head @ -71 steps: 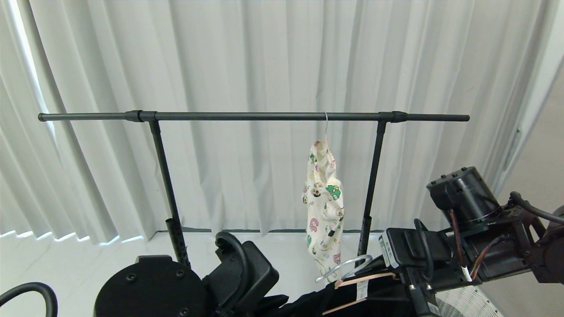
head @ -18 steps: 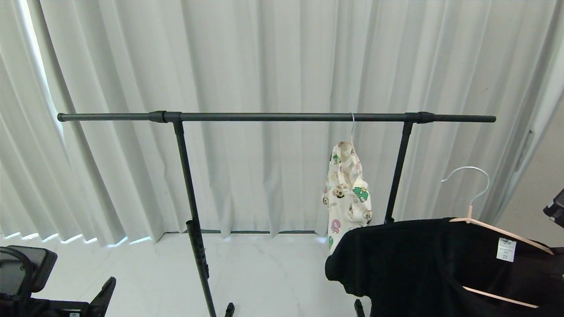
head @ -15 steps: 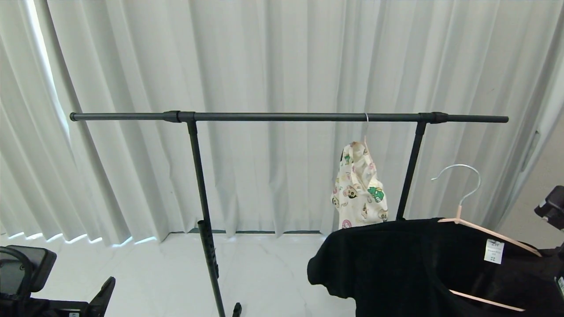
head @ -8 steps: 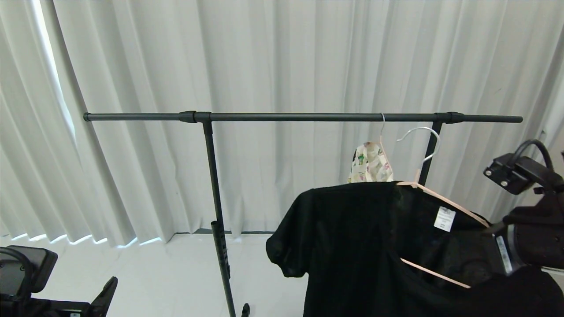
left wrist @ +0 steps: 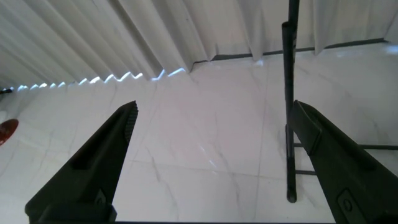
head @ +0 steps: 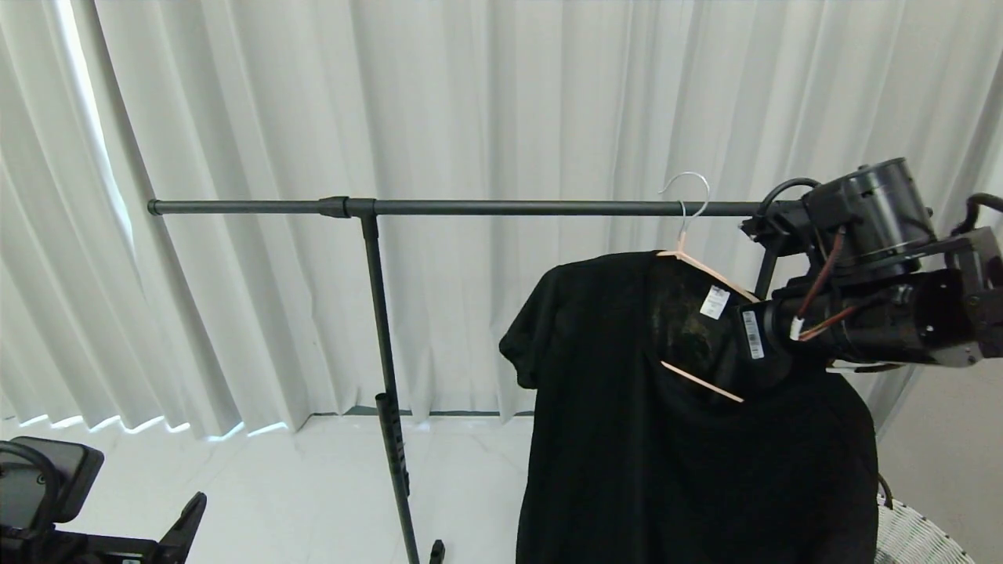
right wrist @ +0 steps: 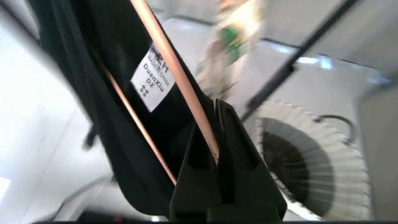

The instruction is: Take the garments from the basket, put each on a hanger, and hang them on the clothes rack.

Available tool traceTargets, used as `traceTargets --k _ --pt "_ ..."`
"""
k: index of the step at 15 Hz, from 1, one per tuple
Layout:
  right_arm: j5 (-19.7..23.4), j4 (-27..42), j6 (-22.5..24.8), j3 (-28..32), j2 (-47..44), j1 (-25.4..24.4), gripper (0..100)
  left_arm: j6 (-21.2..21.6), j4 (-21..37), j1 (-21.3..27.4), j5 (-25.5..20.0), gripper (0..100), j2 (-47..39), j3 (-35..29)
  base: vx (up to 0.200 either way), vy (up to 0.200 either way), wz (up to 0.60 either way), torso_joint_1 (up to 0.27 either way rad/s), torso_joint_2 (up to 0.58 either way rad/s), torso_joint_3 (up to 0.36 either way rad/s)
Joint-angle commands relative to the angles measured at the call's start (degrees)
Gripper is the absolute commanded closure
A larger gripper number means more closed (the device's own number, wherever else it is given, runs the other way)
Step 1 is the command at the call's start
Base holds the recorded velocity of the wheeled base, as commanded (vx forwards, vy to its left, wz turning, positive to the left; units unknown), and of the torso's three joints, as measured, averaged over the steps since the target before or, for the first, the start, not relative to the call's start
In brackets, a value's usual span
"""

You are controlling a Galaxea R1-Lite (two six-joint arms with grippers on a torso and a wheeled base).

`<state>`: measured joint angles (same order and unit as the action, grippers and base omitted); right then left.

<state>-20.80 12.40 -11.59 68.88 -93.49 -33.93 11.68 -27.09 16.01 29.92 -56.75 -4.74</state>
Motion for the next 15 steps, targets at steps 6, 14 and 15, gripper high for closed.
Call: traceTargets --k 6,14,15 --pt "-8.29 -0.36 -0.71 8.12 -10.48 0.18 100 0.45 -0.07 -0.01 -0.03 0 0.15 -0.44 0.000 0.000 0.00 0.000 0.00 0.000" --pt "-11.72 -0.44 -0.54 12.42 -12.77 0.62 100 1.59 0.02 0.34 -0.03 0 -0.03 -0.97 0.200 0.000 0.00 0.003 0.00 0.002" --pt "-11.72 -0.44 -0.54 12.25 -12.77 0.62 100 1.59 0.02 0.78 -0.03 0 -0.03 -1.06 0.200 0.000 0.00 0.007 0.00 0.002"
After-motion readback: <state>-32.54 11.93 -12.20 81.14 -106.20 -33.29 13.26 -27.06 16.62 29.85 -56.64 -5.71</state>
